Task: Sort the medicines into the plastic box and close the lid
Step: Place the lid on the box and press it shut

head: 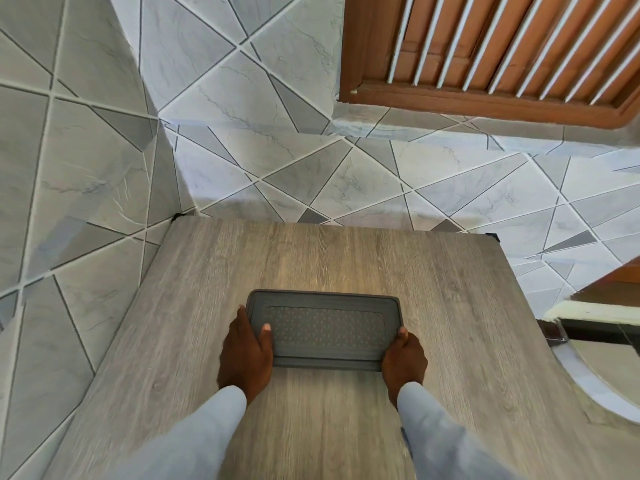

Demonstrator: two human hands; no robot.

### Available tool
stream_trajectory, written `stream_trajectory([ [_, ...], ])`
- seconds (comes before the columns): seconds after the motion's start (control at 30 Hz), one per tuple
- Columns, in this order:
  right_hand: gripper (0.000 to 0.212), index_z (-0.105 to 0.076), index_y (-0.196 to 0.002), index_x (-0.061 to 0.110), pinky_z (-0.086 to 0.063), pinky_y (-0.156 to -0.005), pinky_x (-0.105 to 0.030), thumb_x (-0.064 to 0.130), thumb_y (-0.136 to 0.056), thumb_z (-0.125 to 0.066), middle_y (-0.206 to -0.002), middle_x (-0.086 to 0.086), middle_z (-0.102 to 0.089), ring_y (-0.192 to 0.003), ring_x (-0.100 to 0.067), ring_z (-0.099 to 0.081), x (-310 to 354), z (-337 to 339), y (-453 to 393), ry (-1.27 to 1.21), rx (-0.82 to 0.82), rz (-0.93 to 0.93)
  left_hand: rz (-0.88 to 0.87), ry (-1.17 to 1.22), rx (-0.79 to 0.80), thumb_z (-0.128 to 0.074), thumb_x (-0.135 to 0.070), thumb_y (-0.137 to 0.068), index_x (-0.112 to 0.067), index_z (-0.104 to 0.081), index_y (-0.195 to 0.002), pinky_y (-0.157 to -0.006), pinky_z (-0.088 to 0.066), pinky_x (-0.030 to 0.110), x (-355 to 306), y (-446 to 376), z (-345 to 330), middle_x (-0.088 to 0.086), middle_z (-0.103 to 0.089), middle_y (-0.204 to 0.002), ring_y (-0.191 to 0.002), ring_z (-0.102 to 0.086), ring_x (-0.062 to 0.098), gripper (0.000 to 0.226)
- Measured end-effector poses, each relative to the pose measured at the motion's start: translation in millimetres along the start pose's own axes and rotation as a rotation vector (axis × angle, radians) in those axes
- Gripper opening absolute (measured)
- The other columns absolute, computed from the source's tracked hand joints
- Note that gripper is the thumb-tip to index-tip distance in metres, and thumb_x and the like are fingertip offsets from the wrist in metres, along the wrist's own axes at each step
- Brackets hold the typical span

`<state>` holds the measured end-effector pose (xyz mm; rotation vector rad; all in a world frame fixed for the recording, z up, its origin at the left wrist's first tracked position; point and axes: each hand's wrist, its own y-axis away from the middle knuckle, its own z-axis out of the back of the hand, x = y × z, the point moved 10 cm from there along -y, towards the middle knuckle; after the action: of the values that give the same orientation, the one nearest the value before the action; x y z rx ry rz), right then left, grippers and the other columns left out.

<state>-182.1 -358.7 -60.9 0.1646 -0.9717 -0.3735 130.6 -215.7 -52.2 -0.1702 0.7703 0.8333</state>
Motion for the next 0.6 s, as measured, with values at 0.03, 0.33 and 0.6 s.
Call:
stream_trajectory([
  [0.03,0.047,-0.059,-0.115,0.002,-0.044,-0.089,-0.044,0.035,-0.103,-0.027,-0.111,-0.026,-0.064,-0.104,-0.043,-0.057,2,-1,0,0.012,-0.003,-0.006,-0.016,-0.035,0.004,-0.034,-0.046,-0.095,-0.014,-0.010,-0.149,-0.108,-0.033,0.050,-1,-2,0,0.014,-0.031,-0.151,-0.133,-0.037,0.034,0.067],
  [0.33,0.060,-0.022,-0.148,0.010,-0.021,-0.117,-0.047,0.044,-0.099,-0.027,-0.157,-0.014,-0.025,-0.145,-0.031,-0.022,45,0,22,0.374,-0.044,0.389,-0.511,-0.441,0.004,-0.013,-0.057,-0.092,-0.019,-0.001,-0.151,-0.118,-0.008,0.046,-30,14,6,0.005,-0.002,-0.160,-0.147,-0.002,0.022,0.071],
  [0.6,0.082,-0.033,-0.144,0.007,0.002,-0.113,-0.041,0.066,-0.092,-0.011,-0.153,-0.010,-0.036,-0.143,-0.028,-0.029,24,-51,88,0.967,0.145,0.660,-0.688,-0.711,0.175,-0.016,-0.059,-0.092,-0.011,-0.026,-0.146,-0.110,-0.014,0.050,-5,45,-18,0.007,-0.033,-0.152,-0.142,-0.018,0.020,0.073],
])
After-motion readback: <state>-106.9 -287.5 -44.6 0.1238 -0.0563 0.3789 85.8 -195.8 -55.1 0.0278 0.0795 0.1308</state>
